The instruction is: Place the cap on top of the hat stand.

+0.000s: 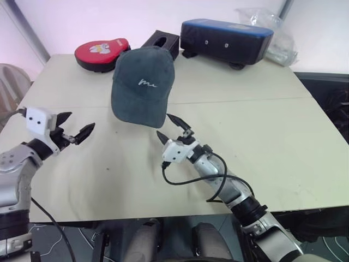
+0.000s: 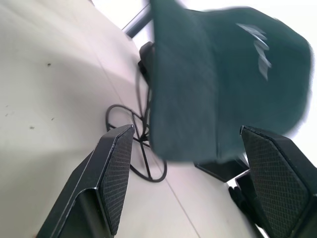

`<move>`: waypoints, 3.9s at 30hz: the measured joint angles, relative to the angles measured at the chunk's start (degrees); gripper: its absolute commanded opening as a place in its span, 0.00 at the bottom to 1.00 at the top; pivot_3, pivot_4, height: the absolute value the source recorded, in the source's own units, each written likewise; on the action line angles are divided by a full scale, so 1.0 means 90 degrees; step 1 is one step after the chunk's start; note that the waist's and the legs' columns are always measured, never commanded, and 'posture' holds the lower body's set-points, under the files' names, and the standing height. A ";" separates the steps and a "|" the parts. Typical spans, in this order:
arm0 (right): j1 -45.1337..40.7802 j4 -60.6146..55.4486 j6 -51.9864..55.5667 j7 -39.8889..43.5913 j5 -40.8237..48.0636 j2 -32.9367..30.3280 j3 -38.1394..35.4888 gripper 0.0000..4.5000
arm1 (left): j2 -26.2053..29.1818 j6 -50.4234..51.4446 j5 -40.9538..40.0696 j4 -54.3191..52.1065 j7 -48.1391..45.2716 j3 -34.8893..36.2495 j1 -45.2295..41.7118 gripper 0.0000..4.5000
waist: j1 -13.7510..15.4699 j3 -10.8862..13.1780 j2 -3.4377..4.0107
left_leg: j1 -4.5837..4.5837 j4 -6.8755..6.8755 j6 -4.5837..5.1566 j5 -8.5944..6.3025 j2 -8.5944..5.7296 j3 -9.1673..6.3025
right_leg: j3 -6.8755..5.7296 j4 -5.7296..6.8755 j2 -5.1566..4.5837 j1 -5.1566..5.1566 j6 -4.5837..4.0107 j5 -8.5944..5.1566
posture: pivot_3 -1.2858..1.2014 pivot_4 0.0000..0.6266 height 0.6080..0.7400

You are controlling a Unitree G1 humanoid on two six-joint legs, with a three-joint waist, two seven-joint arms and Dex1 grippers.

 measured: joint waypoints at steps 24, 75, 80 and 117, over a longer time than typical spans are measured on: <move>0.0077 0.0225 -0.0839 0.1091 0.1231 -0.2176 -0.1469 0.77 | 0.0943 0.2774 -0.1745 0.2343 -0.2000 0.0019 -0.2454 1.00 | -0.0028 0.0002 -0.0002 | -0.0001 0.0012 0.0014 -0.0006 -0.0001 -0.0010 | -0.0010 0.0000 0.0006 0.0007 0.0000 -0.0001 | 0.52 0.24 1.00; -0.1638 -0.0454 -0.0514 0.2090 0.1864 -0.2530 -0.2085 0.78 | -0.0230 0.4542 -0.1974 0.4139 -0.1702 0.0257 -0.3306 0.01 | -0.0019 0.0004 -0.0008 | -0.0012 0.0029 -0.0010 0.0008 -0.0004 -0.0014 | -0.0009 0.0006 0.0001 0.0005 0.0001 -0.0001 | 0.52 0.24 1.00; -0.1637 -0.0454 -0.0462 0.2092 0.1866 -0.2530 -0.2085 0.78 | -0.0230 0.4505 -0.1971 0.4056 -0.1738 0.0256 -0.3198 0.12 | -0.0015 0.0004 -0.0008 | -0.0012 0.0029 -0.0010 0.0008 -0.0004 -0.0014 | -0.0009 0.0007 0.0001 0.0004 0.0001 -0.0001 | 0.52 0.24 1.00; -0.1804 -0.0454 -0.0444 0.2159 0.1860 -0.2543 -0.2103 0.78 | -0.0590 0.4247 -0.2103 0.4009 -0.1826 0.0245 -0.3475 0.82 | -0.0020 0.0004 -0.0008 | -0.0012 0.0029 -0.0010 0.0009 -0.0004 -0.0013 | -0.0010 0.0007 0.0001 0.0005 0.0001 -0.0001 | 0.52 0.24 1.00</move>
